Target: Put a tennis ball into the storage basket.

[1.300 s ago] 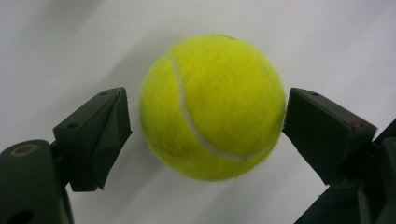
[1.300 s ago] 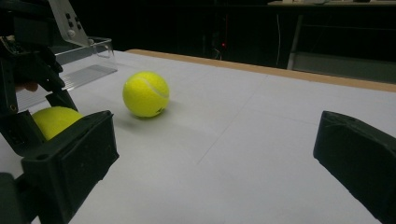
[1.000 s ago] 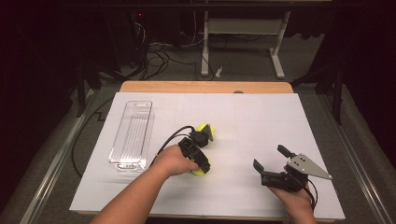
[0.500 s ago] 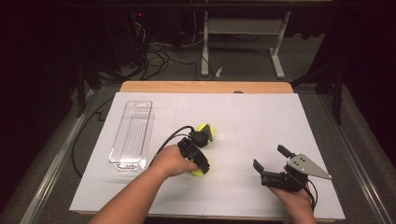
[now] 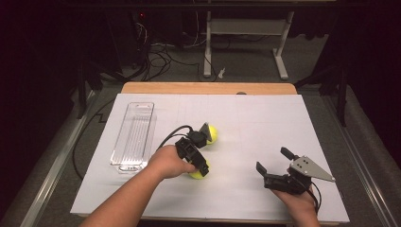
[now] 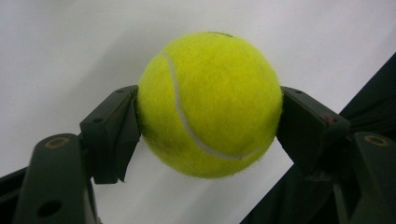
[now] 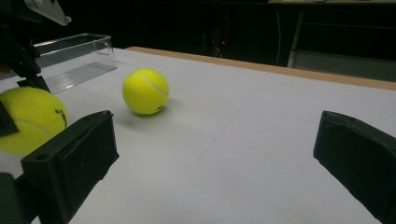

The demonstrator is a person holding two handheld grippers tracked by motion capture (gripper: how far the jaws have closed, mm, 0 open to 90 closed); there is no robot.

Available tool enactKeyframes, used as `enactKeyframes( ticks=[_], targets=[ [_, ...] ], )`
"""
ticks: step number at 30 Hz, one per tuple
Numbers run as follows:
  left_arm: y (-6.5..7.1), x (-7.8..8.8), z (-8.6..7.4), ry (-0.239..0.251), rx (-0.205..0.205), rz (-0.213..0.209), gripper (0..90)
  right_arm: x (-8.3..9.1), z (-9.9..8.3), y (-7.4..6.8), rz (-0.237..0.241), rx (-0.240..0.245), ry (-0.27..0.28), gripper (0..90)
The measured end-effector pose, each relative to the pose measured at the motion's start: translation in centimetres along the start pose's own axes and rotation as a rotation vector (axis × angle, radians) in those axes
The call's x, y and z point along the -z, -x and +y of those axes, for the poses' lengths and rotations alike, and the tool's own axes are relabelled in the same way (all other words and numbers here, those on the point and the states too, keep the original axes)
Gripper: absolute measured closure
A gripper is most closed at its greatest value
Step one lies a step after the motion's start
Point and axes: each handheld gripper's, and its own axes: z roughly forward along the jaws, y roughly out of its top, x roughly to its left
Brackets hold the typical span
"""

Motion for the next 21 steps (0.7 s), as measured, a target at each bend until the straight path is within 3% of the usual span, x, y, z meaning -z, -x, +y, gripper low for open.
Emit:
enactKeyframes(
  ticks=[4,14,21],
  targets=[
    [-0.3,1.1,-0.7,0.013,0.014,-0.008,27.1,-0.1,0.0,0.0,0.001,0.0,-0.002,0.2],
    [-1.0,3.6,-2.5,0.017,0.025,0.035,27.2,-0.1,0.0,-0.2,0.001,0.004,-0.003,0.2],
    [-1.3,4.7,-3.1,0.023,0.036,0.033,27.2,-0.1,-0.1,-0.2,0.001,0.008,-0.006,0.2]
  ],
)
